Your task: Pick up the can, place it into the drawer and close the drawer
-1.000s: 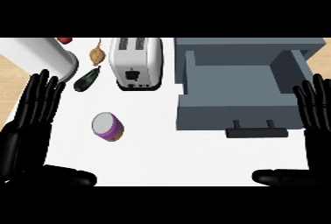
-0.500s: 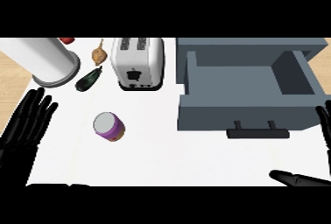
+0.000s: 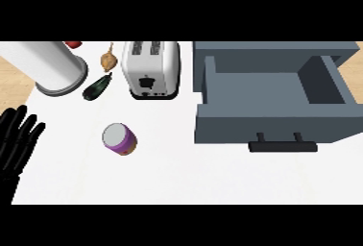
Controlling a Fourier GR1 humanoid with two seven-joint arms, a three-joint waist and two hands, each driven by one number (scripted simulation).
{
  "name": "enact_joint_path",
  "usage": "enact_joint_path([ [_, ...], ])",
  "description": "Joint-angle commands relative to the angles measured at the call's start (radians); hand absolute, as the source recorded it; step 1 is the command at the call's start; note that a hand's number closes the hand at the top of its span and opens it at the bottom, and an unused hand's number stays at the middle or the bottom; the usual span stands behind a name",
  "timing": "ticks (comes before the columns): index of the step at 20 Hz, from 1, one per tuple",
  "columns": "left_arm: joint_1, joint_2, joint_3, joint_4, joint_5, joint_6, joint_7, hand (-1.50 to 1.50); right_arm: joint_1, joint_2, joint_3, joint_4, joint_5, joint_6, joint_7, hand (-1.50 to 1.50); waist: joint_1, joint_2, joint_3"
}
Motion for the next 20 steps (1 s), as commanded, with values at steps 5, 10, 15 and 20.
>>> enact_joint_path([
  [5,-0.03,-0.043,0.053,-0.048,0.12,0.063,0.149,-1.5,0.089,0.008,-0.077,-0.032,-0.094,0.094,-0.038,-1.5,-0.003,0.0,0.0],
  [10,-0.023,-0.098,0.028,0.024,0.115,0.08,0.112,-1.5,0.095,-0.041,-0.182,0.018,-0.165,0.169,-0.056,-1.5,-0.003,0.0,0.0],
  [15,-0.093,-0.092,0.061,0.115,0.172,0.075,0.112,-1.5,0.091,0.016,-0.149,-0.027,-0.104,0.159,-0.029,-1.5,-0.002,0.001,0.0],
  [20,-0.177,-0.084,0.052,0.157,0.136,0.122,0.156,-1.5,0.118,-0.011,-0.232,-0.027,-0.193,0.235,-0.01,-1.5,-0.004,0.001,0.0],
])
